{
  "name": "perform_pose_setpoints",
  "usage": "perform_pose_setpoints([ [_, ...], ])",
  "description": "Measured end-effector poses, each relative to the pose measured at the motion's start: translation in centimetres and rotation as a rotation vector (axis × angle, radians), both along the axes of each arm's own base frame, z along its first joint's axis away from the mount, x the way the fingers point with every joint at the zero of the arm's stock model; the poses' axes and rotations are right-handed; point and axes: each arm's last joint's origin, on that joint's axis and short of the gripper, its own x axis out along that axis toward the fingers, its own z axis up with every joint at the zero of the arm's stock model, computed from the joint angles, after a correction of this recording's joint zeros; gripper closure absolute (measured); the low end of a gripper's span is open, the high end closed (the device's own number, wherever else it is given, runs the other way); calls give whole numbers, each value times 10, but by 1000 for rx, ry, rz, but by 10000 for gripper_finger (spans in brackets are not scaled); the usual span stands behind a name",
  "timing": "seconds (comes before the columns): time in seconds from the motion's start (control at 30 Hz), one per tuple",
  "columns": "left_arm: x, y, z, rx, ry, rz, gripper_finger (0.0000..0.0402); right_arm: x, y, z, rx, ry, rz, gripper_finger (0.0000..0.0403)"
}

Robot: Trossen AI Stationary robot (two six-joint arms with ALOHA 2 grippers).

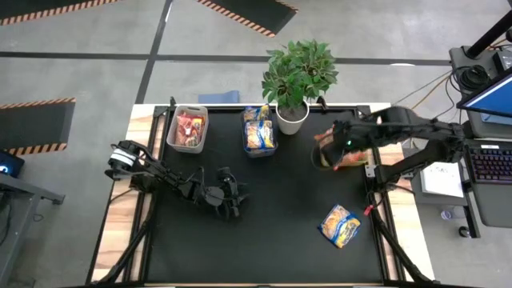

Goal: Sort Maruchan noodles
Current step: Put the orange noodle pack into the yellow bin

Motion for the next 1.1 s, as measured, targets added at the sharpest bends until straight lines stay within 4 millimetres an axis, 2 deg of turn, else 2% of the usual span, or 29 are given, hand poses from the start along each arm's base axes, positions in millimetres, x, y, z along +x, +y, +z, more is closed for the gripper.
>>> perform_pose_setpoints([
  [0.23,0,0,0,0,-1,0,224,-14,-32,13,-87,-8,-91,385],
  [0.4,0,0,0,-1,-3,0,224,-22,-56,8,-111,33,-210,385],
  [0.57,0,0,0,-1,-4,0,224,-31,-82,-7,-82,109,-314,385],
  [0.73,0,0,0,-1,-4,0,224,-38,-102,-25,18,158,-375,385],
  [0.9,0,0,0,-1,-4,0,224,-41,-112,-47,132,176,-438,385],
  [1.1,0,0,0,0,-2,0,224,-35,-117,-70,215,140,-491,385],
])
